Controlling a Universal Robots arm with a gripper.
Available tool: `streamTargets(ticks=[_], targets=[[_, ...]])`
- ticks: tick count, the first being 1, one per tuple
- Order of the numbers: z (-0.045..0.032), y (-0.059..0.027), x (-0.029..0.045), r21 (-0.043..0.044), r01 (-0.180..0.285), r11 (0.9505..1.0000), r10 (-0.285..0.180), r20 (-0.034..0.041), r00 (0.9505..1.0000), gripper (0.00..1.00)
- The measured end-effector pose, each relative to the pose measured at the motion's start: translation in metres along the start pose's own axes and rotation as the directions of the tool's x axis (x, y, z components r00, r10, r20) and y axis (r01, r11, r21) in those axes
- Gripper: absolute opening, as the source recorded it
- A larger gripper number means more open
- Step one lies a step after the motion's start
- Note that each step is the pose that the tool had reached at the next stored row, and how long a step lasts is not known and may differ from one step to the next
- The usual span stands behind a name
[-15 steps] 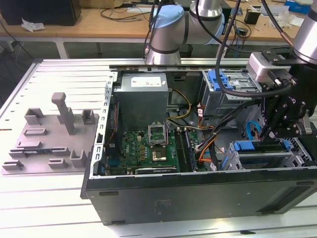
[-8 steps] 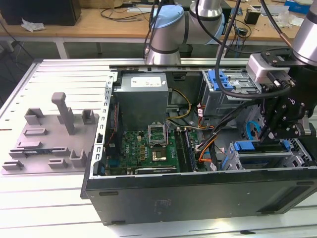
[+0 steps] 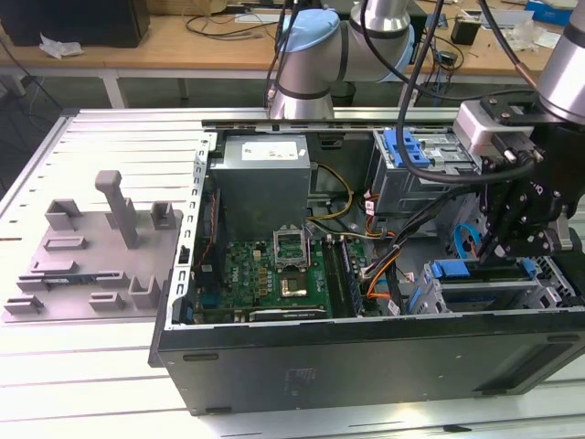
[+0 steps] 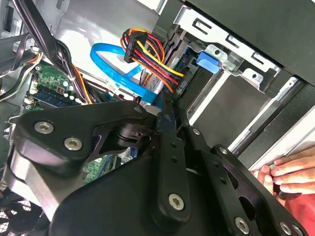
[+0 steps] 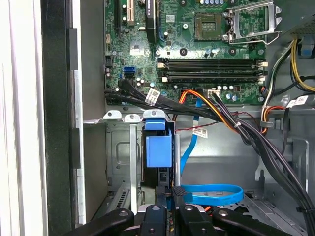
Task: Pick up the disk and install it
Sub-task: 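Insert the second disk wire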
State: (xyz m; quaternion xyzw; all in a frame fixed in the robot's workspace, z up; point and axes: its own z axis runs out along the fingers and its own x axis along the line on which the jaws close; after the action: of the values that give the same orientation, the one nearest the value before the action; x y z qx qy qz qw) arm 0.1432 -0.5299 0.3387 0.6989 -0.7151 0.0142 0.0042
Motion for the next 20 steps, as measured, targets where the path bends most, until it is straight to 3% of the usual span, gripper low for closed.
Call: streamTargets(ticks=[16, 17, 19, 20], targets=[[0.0002, 0.0, -0.0001, 0.0, 0.0, 1.0, 0.0, 0.0012, 1.0, 0.16], [-0.0025, 0.0, 0.0001, 0.0, 0.0, 1.0, 0.0, 0.0007, 1.0, 0.17], [-0.0111, -0.0002, 0.0003, 0.0001, 0.0, 1.0, 0.0, 0.0002, 1.0, 0.3], [-0.0169, -0.0002, 0.0003, 0.0001, 0.0, 1.0, 0.0, 0.0002, 1.0, 0.3]])
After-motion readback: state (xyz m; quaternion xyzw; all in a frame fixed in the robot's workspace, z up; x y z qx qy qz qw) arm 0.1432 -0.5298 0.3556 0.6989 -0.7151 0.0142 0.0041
